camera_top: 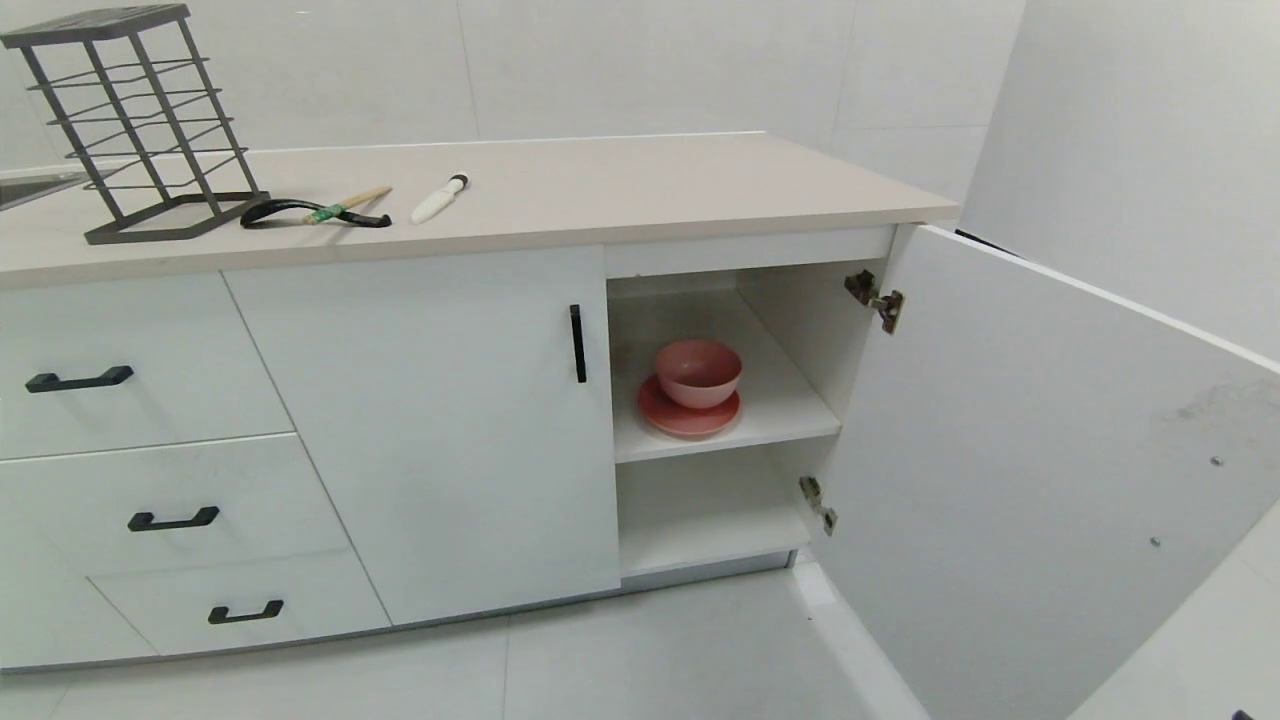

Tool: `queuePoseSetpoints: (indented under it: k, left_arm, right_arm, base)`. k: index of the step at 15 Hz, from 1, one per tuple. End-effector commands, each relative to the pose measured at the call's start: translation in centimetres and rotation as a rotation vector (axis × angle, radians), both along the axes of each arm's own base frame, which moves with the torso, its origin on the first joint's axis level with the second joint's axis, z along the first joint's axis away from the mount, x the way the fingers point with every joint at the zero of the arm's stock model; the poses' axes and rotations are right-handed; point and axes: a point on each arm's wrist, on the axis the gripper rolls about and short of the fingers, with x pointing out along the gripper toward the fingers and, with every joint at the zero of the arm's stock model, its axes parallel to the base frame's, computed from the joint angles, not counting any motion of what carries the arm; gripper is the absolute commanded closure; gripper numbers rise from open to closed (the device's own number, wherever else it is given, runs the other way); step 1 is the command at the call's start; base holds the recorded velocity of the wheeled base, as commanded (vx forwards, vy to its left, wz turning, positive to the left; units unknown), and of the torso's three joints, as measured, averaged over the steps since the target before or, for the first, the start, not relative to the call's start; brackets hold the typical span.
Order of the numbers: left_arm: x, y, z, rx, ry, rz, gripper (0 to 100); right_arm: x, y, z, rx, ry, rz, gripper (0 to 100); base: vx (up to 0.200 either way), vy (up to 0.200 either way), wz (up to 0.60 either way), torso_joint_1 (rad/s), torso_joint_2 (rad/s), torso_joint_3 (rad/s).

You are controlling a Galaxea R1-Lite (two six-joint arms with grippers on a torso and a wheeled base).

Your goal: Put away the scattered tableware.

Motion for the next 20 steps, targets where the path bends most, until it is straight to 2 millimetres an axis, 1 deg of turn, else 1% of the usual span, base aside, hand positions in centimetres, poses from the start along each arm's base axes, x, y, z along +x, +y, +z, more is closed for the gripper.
queuePoseSetpoints:
  k: [1, 3, 4, 5, 6, 9, 10, 13, 14, 20]
  left_arm:
    - [0.0, 0.0, 0.0, 0.001, 0.002, 0.001, 0]
    - [0.0, 0.0, 0.0, 0.001, 0.002, 0.001, 0]
    - [0.0, 0.0, 0.0, 0.001, 0.002, 0.001, 0]
    - [0.0, 0.0, 0.0, 0.001, 0.002, 0.001, 0]
    - [0.0, 0.0, 0.0, 0.001, 0.002, 0.001, 0]
    - [0.0, 0.0, 0.0, 0.001, 0.002, 0.001, 0]
    - [0.0, 0.0, 0.0, 0.001, 0.002, 0.001, 0]
    - [0.0, 0.0, 0.0, -0.001, 0.002, 0.001, 0]
    - [0.0, 0.0, 0.0, -0.001, 0.002, 0.001, 0]
    - [0.0, 0.0, 0.0, -0.001, 0.002, 0.001, 0]
  right_arm:
    - [-2.3, 0.0, -1.1, 0.005, -0.157, -0.089, 0]
    - [-2.5, 0.0, -1.7, 0.049, -0.125, -0.08, 0]
    - [-2.5, 0.0, -2.2, 0.094, -0.078, -0.082, 0]
    - [-2.5, 0.0, -2.5, 0.112, -0.047, -0.087, 0]
    - [-2.5, 0.0, -2.5, 0.174, -0.033, -0.093, 0]
    - [-2.5, 0.0, -2.5, 0.181, -0.034, -0.093, 0]
    - [-2.5, 0.0, -2.5, 0.179, -0.034, -0.093, 0]
    - [-2.5, 0.0, -2.5, 0.181, -0.034, -0.093, 0]
    - [-2.5, 0.0, -2.5, 0.181, -0.034, -0.093, 100]
    - [-2.5, 0.0, -2.5, 0.182, -0.034, -0.093, 100]
  base:
    - [0.0, 0.0, 0.0, 0.0, 0.0, 0.0]
    - [0.0, 0.0, 0.0, 0.0, 0.0, 0.0]
    - [0.0, 0.0, 0.0, 0.0, 0.0, 0.0]
    - [-0.2, 0.0, 0.0, -0.007, 0.01, 0.002]
    - [-0.2, 0.0, 0.0, -0.002, 0.0, -0.002]
    - [-0.2, 0.0, 0.0, 0.004, 0.0, -0.001]
    - [-0.2, -0.2, 0.0, 0.002, 0.0, 0.002]
    - [0.0, -0.2, 0.0, 0.001, 0.0, 0.005]
    - [0.0, -0.2, 0.0, -0.007, 0.0, 0.002]
    - [0.0, -0.2, 0.0, 0.002, 0.0, 0.005]
